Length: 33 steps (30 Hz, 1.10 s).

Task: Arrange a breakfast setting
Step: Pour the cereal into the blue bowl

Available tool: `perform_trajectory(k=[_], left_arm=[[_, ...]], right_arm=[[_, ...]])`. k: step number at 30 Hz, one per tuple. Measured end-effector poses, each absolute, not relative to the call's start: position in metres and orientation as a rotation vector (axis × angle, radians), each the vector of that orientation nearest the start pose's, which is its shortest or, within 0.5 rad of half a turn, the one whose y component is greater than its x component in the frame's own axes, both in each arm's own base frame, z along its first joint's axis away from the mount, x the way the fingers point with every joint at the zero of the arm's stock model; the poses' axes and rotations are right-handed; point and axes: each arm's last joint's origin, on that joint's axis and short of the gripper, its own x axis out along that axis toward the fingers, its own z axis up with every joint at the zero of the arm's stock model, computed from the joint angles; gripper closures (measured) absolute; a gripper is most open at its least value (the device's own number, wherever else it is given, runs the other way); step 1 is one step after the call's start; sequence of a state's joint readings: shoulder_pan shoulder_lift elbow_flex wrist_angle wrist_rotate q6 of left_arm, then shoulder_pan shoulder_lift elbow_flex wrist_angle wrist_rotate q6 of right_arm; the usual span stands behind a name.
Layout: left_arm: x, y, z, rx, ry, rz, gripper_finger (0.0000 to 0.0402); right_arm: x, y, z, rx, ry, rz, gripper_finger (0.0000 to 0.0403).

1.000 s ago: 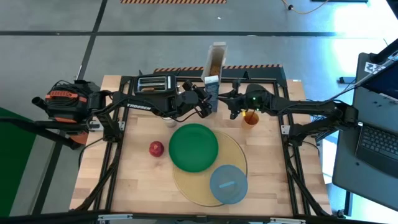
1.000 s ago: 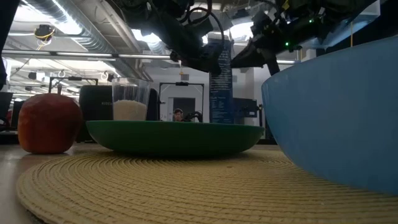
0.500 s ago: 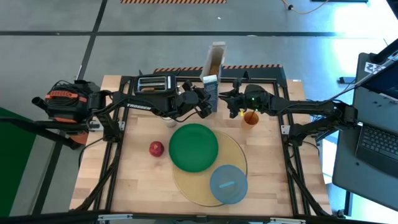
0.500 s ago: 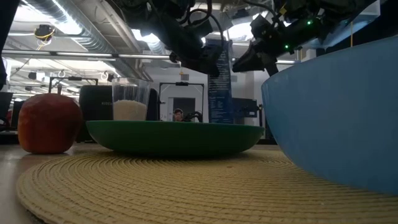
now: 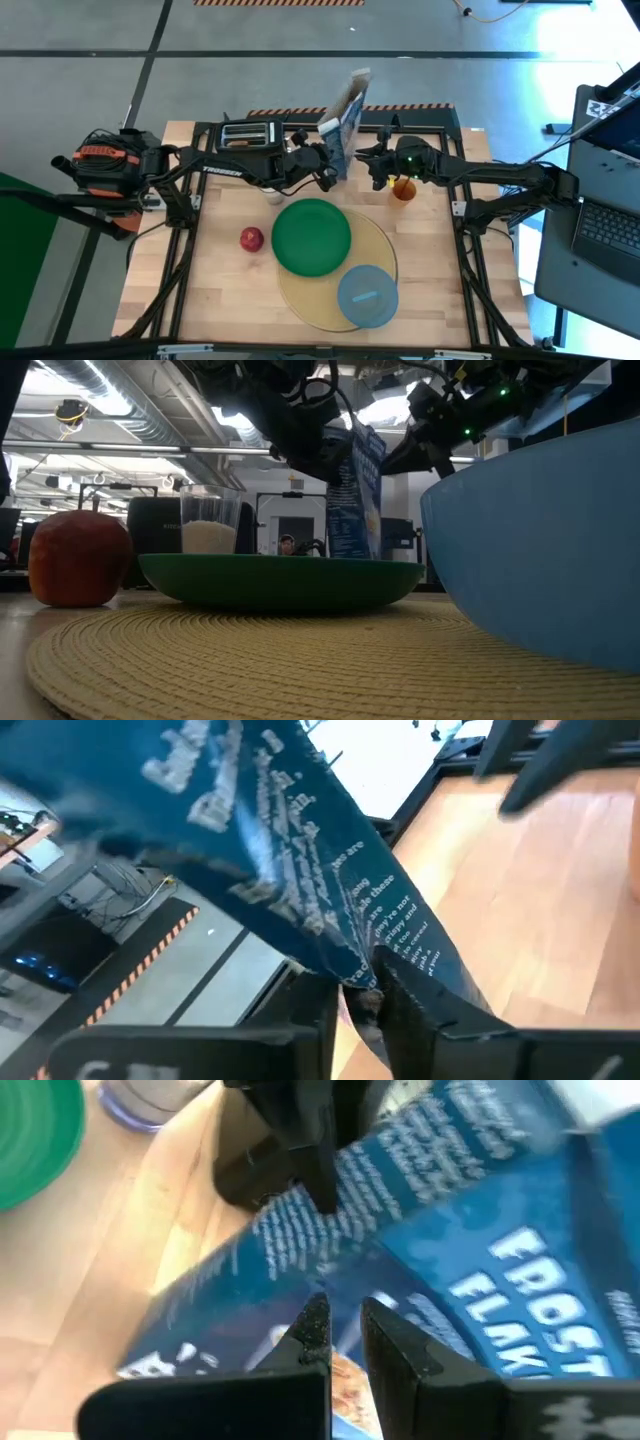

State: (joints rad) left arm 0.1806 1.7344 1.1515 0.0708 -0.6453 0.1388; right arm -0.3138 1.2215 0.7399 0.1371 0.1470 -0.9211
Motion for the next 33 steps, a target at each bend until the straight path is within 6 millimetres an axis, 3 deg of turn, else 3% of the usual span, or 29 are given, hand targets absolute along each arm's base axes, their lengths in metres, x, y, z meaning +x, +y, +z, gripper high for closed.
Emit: perform_trajectory(k=[7,15,27,33], left_arm=[[0.368,0.081,0.230,0.360,0.683,0.706,0.0394],[0.367,0.080,0.230,0.495,0.739,0.597,0.0399],[0.342,0.108,0.249,0.631,0.809,0.352,0.0401],[0.333,0.117,0.258,0.721,0.759,0.139,0.0401]], right_arm=[[0.228,-0.080,0.274,-0.895,0.581,-0.298,0.0372],[0.202,-0.074,0.284,-0.895,0.663,-0.358,0.0372],[0.184,-0.076,0.286,-0.903,0.817,-0.538,0.0372],[0.178,-0.094,0.286,-0.859,0.843,-0.615,0.0372]])
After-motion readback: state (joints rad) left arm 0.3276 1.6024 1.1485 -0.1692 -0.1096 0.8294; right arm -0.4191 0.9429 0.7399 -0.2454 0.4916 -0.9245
